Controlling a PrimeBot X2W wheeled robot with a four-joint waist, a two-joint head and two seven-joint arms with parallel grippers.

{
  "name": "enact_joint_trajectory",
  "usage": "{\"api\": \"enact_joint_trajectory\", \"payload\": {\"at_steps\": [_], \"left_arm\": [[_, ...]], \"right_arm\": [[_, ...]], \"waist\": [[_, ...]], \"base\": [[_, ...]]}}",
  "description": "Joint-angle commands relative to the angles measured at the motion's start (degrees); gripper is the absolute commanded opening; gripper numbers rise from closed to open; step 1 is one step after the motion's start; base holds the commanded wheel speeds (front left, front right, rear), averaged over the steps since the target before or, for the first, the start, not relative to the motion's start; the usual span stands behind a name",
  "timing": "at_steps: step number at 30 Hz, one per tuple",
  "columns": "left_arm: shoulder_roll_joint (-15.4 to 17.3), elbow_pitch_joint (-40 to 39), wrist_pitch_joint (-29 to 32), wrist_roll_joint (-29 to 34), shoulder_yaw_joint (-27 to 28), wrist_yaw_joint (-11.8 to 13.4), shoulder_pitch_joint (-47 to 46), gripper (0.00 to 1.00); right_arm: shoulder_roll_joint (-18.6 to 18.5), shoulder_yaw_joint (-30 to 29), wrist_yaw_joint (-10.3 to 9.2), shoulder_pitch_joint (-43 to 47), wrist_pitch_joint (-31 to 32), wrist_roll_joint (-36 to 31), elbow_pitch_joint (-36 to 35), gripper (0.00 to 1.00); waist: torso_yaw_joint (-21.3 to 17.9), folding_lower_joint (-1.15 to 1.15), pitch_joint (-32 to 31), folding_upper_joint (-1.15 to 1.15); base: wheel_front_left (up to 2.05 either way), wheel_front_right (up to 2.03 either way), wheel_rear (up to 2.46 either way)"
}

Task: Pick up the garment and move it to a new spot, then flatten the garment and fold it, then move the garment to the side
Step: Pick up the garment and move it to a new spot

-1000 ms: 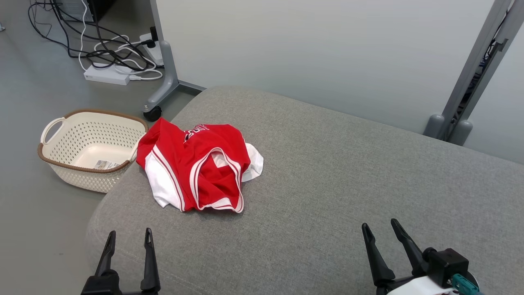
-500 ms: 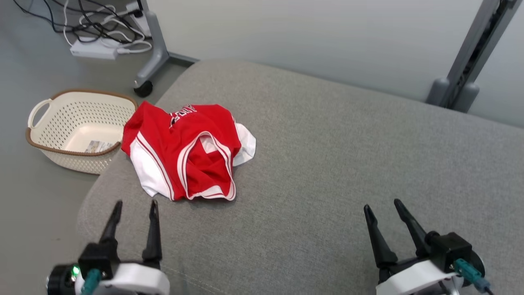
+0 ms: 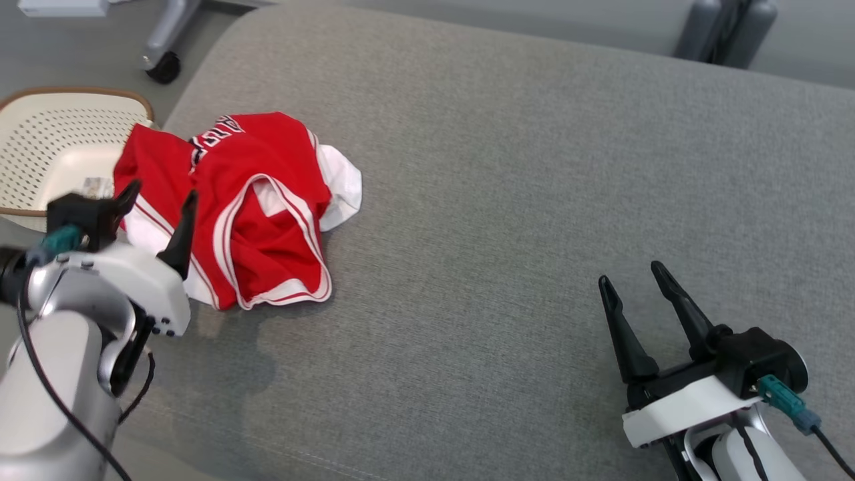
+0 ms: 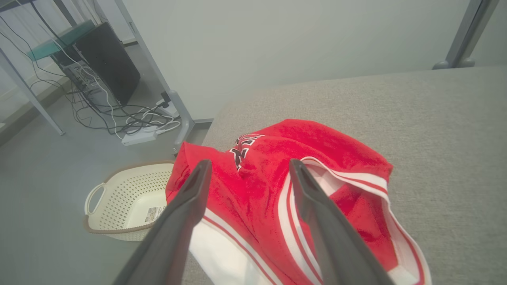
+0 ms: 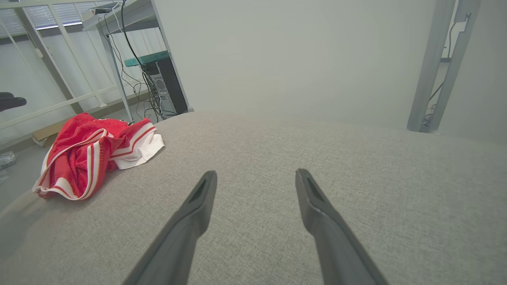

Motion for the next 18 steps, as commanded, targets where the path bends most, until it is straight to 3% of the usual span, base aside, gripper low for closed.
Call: {"api": "enact_joint_trajectory", "payload": {"at_steps": [1,6,10,18], "left_arm": [[1.55,0.02,2.57,-3.24,-3.17,-0.28,-2.81,1.00],[7.32,1.71,10.67,-12.20,-11.44,-0.19,-8.94,1.00],[10.00,4.52,12.76,-16.31,-15.09,-0.18,-12.88,1.00],[11.40,12.82,12.00,-18.81,-19.88,-0.19,-19.04,1.00]], "right_arm": [[-0.76,0.02,0.01,-1.06,-0.29,0.41,-0.45,1.00],[-1.39,1.02,0.01,-2.66,-0.28,0.76,-1.18,1.00],[-1.79,1.57,0.01,-3.68,-0.28,1.09,-1.52,1.00],[-2.38,1.93,0.01,-5.18,-0.28,1.40,-1.91,1.00]], "waist": [[-1.68,0.00,2.37,0.00],[-3.19,0.00,5.04,0.00],[-4.51,0.00,7.06,0.00],[-6.68,0.00,9.97,0.00]], "base": [[0.00,0.00,0.00],[0.00,0.00,0.00],[0.00,0.00,0.00],[0.00,0.00,0.00]]}}
